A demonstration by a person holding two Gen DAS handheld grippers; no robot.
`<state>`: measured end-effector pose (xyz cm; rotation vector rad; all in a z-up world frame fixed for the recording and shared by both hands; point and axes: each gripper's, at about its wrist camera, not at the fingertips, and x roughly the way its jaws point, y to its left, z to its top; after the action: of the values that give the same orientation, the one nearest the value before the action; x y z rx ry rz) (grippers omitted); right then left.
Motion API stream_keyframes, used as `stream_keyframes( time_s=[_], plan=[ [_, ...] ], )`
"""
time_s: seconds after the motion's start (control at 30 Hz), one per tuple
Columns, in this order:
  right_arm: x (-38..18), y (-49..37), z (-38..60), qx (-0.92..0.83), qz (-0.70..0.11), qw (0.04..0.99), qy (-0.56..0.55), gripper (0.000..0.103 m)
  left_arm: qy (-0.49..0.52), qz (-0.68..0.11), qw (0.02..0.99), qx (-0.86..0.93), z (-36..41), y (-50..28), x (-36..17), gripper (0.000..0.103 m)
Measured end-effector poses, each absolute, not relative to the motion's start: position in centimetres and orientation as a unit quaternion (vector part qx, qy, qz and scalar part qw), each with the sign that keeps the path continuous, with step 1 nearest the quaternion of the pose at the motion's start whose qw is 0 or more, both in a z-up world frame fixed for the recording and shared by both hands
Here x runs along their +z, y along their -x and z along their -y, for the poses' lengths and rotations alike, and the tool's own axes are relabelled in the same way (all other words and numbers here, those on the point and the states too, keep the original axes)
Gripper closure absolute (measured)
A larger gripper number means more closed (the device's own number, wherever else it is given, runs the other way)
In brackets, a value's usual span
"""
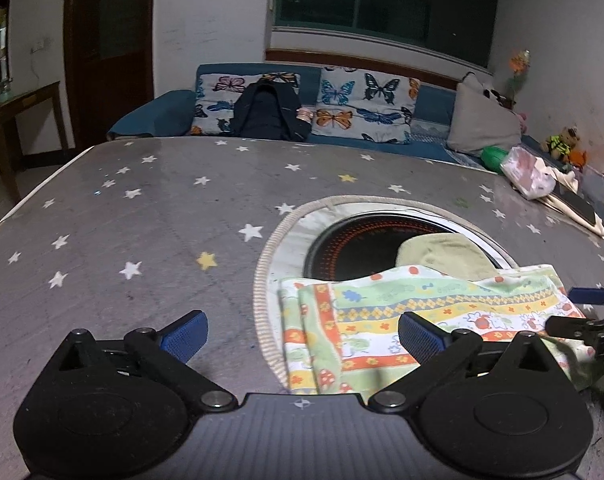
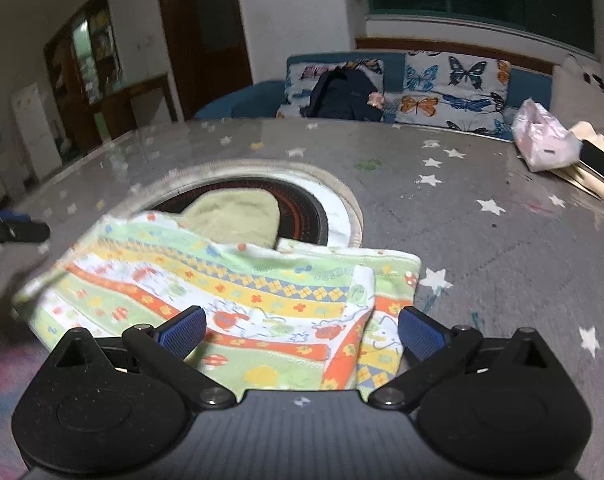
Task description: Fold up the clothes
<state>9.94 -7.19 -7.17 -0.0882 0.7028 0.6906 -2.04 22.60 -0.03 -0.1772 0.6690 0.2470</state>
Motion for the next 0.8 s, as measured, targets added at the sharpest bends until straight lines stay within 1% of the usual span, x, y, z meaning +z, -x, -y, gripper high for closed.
stream_keyframes(
  time_s=[0.1,0.23,0.37,0.53,0.7,0.77,0.8],
  plan=[
    [-6.3,-8.9,7.8,0.351,-0.32,0.88,0.008,0.0,0.095,-0.329,0.931,0.124,-22.8,2.4,0.1,0.0],
    [-5.0,-7.3,7.3,0.381,-0.294,0.877,0.011,0.0,0.089,-0.333,0.93,0.129,-22.5,2.6,0.1,0.0],
    [-4.1,-5.4,5.8,0.406,-0.286,0.867,0.02,0.0,0.094,-0.333,0.929,0.13,-22.5,2.9,0.2,0.0],
    [-3.4,-2.6,2.7,0.435,-0.292,0.85,0.059,0.0,0.105,-0.33,0.928,0.137,-23.1,3.3,0.6,0.0],
    [-3.2,0.4,-0.8,0.458,-0.267,0.838,0.131,0.001,0.112,-0.332,0.925,0.143,-23.6,3.6,0.5,0.0],
    [-3.3,1.6,-2.3,0.467,-0.262,0.829,0.161,0.008,0.116,-0.334,0.924,0.144,-23.8,3.8,0.4,0.0],
    [-3.4,2.1,-3.1,0.473,-0.259,0.824,0.175,0.01,0.119,-0.335,0.923,0.145,-24.0,3.9,0.4,0.0]
  ],
)
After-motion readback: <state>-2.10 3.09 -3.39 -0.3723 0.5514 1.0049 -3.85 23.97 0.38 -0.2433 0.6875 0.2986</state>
